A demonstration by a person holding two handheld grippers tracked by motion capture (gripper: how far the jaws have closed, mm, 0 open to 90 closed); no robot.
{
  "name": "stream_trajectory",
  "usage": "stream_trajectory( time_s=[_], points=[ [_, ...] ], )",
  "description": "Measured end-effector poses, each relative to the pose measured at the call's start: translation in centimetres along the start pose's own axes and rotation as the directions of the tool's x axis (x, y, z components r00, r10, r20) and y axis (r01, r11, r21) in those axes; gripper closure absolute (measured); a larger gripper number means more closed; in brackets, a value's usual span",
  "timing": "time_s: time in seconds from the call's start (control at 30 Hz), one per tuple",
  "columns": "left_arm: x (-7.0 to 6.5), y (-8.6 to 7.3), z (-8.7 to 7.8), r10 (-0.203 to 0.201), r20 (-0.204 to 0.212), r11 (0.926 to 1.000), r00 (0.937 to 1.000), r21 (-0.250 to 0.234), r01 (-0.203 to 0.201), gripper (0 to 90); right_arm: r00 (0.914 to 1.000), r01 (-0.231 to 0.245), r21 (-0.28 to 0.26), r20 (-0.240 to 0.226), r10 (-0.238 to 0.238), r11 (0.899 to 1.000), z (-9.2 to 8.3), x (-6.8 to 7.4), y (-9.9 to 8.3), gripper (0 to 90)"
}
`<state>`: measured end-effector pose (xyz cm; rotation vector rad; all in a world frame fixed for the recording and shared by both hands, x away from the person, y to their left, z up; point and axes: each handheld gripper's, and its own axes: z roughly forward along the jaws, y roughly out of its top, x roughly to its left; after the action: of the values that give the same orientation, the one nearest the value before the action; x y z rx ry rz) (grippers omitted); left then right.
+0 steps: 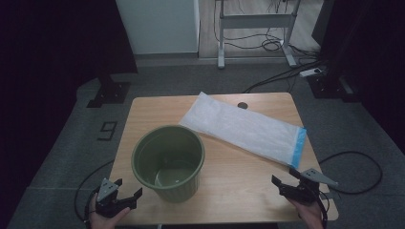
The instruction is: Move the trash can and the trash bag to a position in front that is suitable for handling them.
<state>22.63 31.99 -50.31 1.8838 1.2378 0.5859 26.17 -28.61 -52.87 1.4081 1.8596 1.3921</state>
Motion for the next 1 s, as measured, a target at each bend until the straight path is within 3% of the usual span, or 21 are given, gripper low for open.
stream_trajectory(
  time_s=[0.2,0.4,0.57,0.8,0.9,1.0],
  points=[
    [0.2,0.0,-0.7,0.020,0.009,0.9997,0.9998,-0.017,-0.019,8.7,0.9995,0.018,-0.018,0.025,-0.017,1.000,-0.7,-0.2,-0.1,13.4],
    [0.4,0.5,-1.6,0.028,0.050,0.9980,0.9984,-0.057,-0.026,6.3,0.9981,0.018,-0.022,0.059,-0.017,1.000,-1.0,-1.1,-0.5,13.4],
    [0.3,0.5,-2.0,0.062,0.098,0.9961,0.9932,-0.069,-0.056,1.2,0.9934,0.074,-0.016,0.089,-0.072,0.997,-1.1,-1.3,-0.6,13.4],
    [-0.2,0.9,-2.3,0.101,0.134,0.9926,0.9858,-0.082,-0.090,0.2,0.9934,0.057,-0.018,0.101,-0.055,0.998,-1.4,-1.6,-0.6,13.4],
    [-1.0,1.4,-2.2,0.140,0.175,0.9878,0.9747,-0.093,-0.125,0.0,0.9927,0.053,-0.018,0.109,-0.051,0.998,-1.4,-1.7,-0.7,13.4],
    [-2.0,1.9,-1.9,0.193,0.225,0.9796,0.9550,-0.099,-0.175,0.0,0.9921,0.055,-0.015,0.113,-0.053,0.998,-1.4,-1.8,-0.8,13.4]
  ],
)
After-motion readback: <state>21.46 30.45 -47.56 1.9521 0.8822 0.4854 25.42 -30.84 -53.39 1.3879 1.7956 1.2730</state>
